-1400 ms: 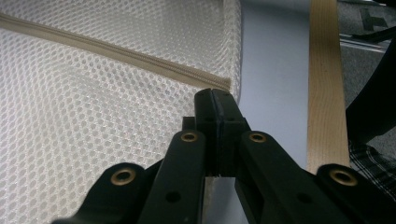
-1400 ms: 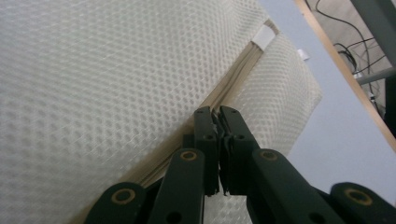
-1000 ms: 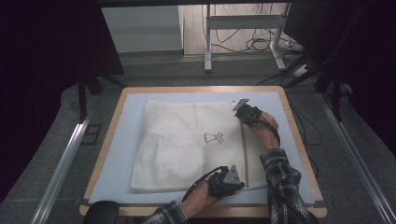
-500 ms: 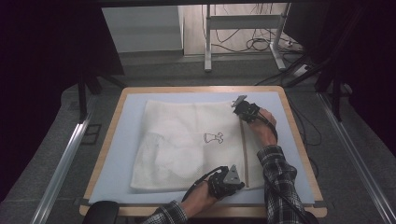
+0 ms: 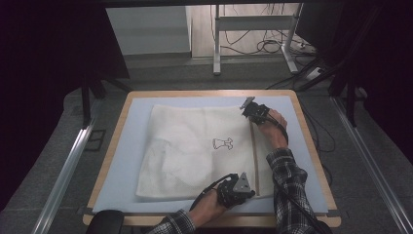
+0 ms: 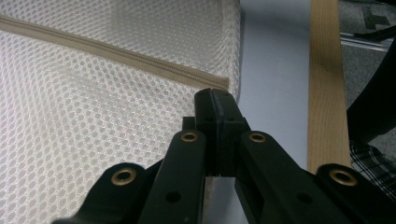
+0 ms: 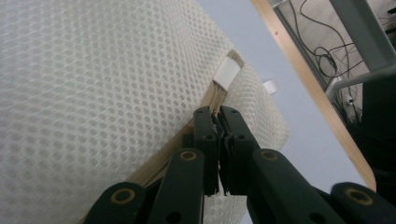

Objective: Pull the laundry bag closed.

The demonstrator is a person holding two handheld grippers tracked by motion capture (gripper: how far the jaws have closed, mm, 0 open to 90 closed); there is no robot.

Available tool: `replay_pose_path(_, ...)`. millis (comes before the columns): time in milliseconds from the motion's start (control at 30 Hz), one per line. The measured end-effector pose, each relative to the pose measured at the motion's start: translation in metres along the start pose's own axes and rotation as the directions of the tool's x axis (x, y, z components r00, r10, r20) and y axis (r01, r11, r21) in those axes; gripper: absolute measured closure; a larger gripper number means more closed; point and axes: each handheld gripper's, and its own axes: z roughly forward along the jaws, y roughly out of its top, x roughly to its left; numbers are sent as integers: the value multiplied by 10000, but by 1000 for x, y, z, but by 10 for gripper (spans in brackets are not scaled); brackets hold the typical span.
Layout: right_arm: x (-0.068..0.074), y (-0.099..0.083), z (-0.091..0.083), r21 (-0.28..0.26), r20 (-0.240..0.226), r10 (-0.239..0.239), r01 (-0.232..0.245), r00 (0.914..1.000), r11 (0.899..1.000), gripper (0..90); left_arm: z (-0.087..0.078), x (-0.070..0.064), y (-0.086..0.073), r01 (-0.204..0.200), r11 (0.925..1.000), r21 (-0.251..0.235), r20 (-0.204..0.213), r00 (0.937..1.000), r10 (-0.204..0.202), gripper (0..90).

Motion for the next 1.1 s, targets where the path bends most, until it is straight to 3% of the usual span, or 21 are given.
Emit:
replay_pose_path(533, -6, 6, 10, 18, 131, -172, 172, 9998, 9999, 855, 0, -1, 0, -60, 10000, 3, -60, 10000, 60, 900)
replay_pose_path(1100, -11, 10, 16, 69, 50, 81, -81, 10000, 9999, 851, 0, 0, 0, 22, 10000, -5, 5, 10000, -22, 900)
